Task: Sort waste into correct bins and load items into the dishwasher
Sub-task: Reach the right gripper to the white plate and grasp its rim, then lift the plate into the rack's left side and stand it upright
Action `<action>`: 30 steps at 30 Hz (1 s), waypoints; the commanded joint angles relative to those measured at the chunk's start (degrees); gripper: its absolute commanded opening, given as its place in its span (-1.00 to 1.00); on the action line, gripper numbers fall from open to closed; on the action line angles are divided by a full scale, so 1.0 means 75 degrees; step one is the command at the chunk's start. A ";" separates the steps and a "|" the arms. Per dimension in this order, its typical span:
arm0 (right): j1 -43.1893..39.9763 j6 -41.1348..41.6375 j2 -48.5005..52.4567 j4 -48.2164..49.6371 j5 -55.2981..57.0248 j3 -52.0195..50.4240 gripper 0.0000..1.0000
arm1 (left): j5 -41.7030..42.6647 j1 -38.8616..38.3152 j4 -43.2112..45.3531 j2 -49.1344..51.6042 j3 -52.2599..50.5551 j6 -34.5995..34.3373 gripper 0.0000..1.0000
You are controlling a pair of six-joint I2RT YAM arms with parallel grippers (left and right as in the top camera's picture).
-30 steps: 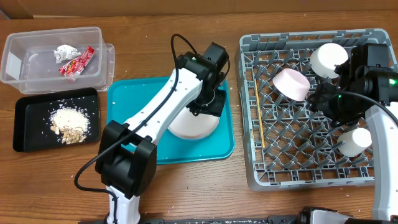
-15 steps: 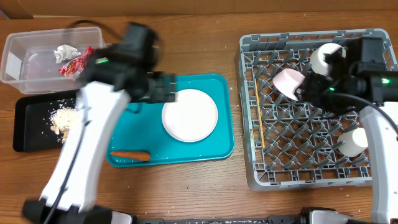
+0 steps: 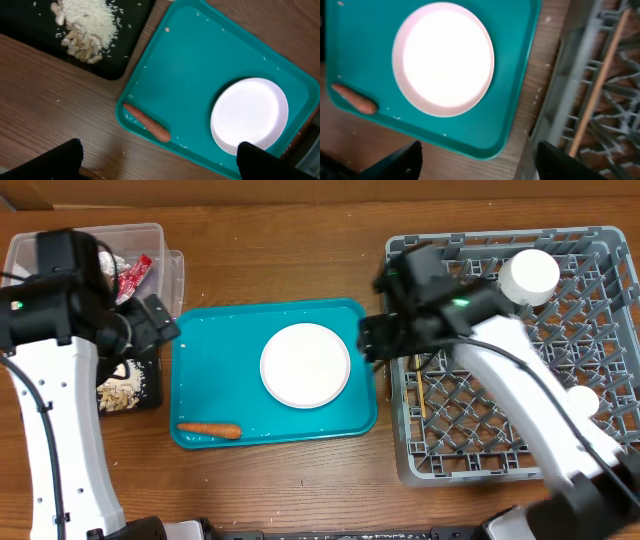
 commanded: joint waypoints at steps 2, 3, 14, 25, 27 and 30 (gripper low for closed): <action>0.0315 0.0656 0.1055 0.0204 0.0221 0.0152 0.46 | 0.0012 0.0117 -0.0006 -0.0082 0.0087 -0.0157 1.00; 0.0385 0.0758 0.1317 0.0251 0.0230 0.0146 0.45 | 0.0015 0.0117 -0.0006 -0.0082 0.0087 -0.0157 1.00; 0.0737 0.1443 0.3343 0.0688 0.0198 0.0143 0.22 | 0.0015 0.0114 0.0079 -0.0082 -0.0236 -0.0154 1.00; 0.0860 0.1443 0.3640 0.1090 0.0169 0.0152 -0.92 | 0.0017 0.0114 0.0221 -0.0082 -0.0458 -0.0157 1.00; 0.0784 0.1478 0.3558 0.0982 0.0172 0.0219 -0.92 | 0.0017 0.0114 0.0224 -0.0082 -0.0455 -0.0157 1.00; 0.0580 0.1451 0.3185 0.0638 0.0277 0.0554 -0.92 | 0.0017 0.0114 0.0259 -0.0082 -0.0455 -0.0157 1.00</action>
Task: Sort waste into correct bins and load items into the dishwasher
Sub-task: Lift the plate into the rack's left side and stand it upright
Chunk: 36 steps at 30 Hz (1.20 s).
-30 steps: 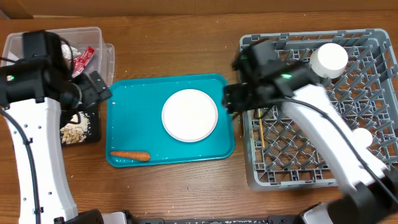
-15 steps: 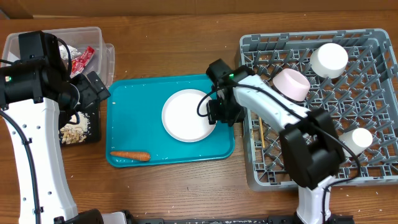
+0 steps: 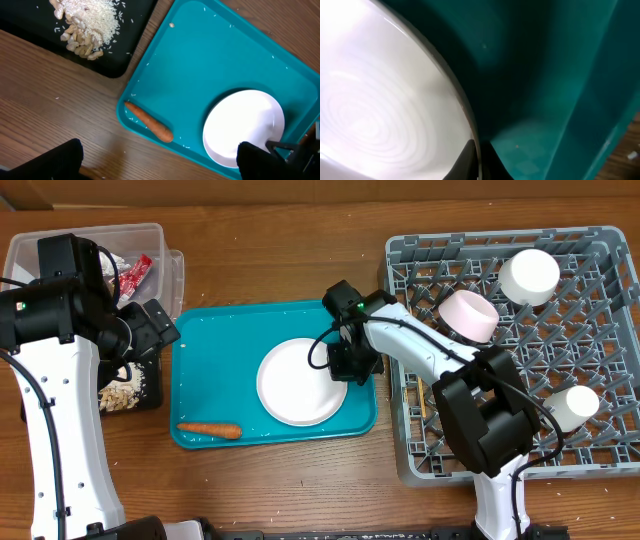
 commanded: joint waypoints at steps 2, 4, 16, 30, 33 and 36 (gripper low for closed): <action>-0.0353 -0.0090 -0.0819 -0.0425 0.0504 0.0708 -0.92 | 0.0012 0.0026 0.0076 -0.0082 -0.0038 -0.0157 1.00; -0.0475 -0.0172 -0.1352 -0.0656 0.0944 0.1052 -0.92 | 0.0012 0.0026 0.0085 -0.0082 -0.0038 -0.0157 1.00; -0.0793 0.0460 -0.4001 -0.1440 0.7828 0.1652 -0.92 | 0.0012 0.0026 0.0128 -0.0082 -0.0038 -0.0157 1.00; -0.0860 0.3416 -0.3031 -0.2355 0.9938 0.0096 -0.92 | 0.0012 0.0026 0.0122 -0.0082 -0.0038 -0.0157 0.99; -0.0860 0.3660 -0.2681 -0.2387 0.9879 -0.0146 -0.92 | 0.0012 0.0026 0.0111 -0.0082 -0.0038 -0.0154 1.00; -0.0857 0.3768 -0.2442 -0.2390 0.9760 -0.0300 -0.92 | 0.0012 0.0026 0.0099 -0.0082 -0.0041 -0.0154 1.00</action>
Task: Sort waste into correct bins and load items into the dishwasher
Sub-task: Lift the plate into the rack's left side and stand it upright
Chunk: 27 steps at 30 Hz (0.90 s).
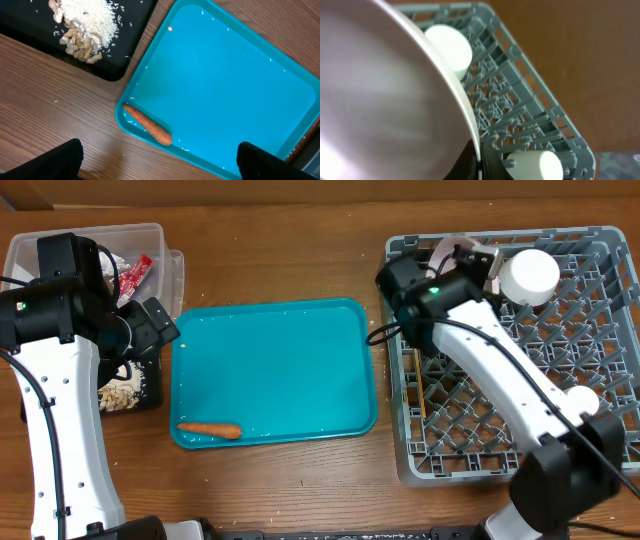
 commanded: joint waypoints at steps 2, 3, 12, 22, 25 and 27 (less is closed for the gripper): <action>-0.0012 0.0396 0.0201 0.0093 -0.0146 -0.0221 -0.92 | 0.0009 0.0026 -0.0009 -0.0082 -0.0032 -0.0154 1.00; 0.0003 0.0396 0.0201 0.0131 -0.0248 -0.0239 -0.92 | 0.0009 0.0026 0.0003 -0.0082 -0.0032 -0.0154 1.00; 0.0659 0.0391 0.0192 0.0210 -0.1037 -0.0070 -0.92 | 0.0017 0.0026 0.0017 -0.0082 -0.0032 -0.0157 1.00; 0.1684 0.0361 0.0111 -0.0076 -0.1510 0.0117 0.66 | 0.0017 0.0026 0.0006 -0.0082 -0.0032 -0.0152 0.99; 0.1673 0.0370 -0.0189 -0.0064 -0.1915 0.0117 0.67 | 0.0017 0.0026 0.0006 -0.0082 -0.0032 -0.0152 1.00; 0.1632 0.0364 -0.0530 0.0038 -0.2055 0.0119 0.67 | 0.0017 0.0026 0.0006 -0.0082 -0.0032 -0.0152 1.00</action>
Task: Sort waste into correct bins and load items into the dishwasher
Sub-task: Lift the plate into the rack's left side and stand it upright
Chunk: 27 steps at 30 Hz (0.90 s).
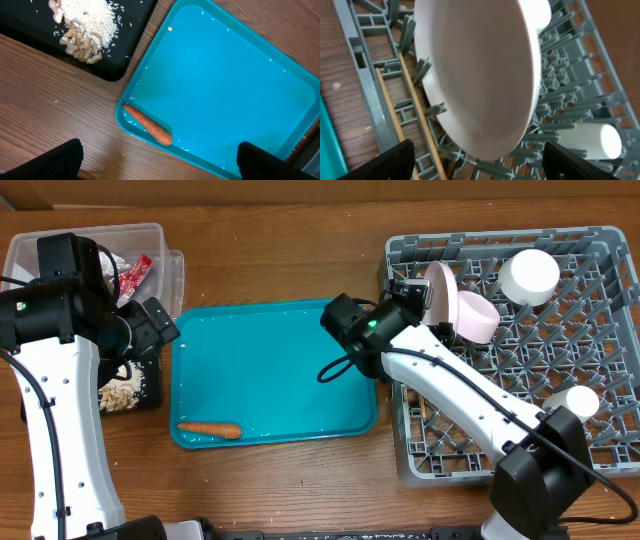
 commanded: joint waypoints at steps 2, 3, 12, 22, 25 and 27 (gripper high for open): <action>-0.0166 0.0064 -0.1119 0.0187 -0.0446 0.0236 0.65 | 0.0006 0.0026 0.0003 -0.0082 -0.0035 -0.0152 1.00; -0.0245 0.0055 -0.1335 0.0224 -0.0498 0.0259 0.64 | 0.0006 0.0026 0.0006 -0.0082 -0.0032 -0.0149 1.00; -0.3112 -0.1874 -0.2949 0.1425 -0.3348 0.0332 -0.75 | 0.0009 0.0026 0.0006 -0.0082 -0.0032 -0.0038 1.00; -0.5301 -0.3873 -0.1859 0.1795 -0.6723 0.0329 -0.92 | 0.0029 0.0026 0.0003 -0.0082 -0.0035 -0.0041 1.00; -0.5316 -0.4756 -0.1335 0.1973 -0.8020 0.0329 -0.92 | 0.0029 0.0026 -0.0003 -0.0082 -0.0035 -0.0041 1.00; -0.5237 -0.5208 -0.1023 0.2020 -0.8734 0.0329 -0.92 | 0.0029 0.0026 -0.0015 -0.0082 -0.0032 -0.0041 1.00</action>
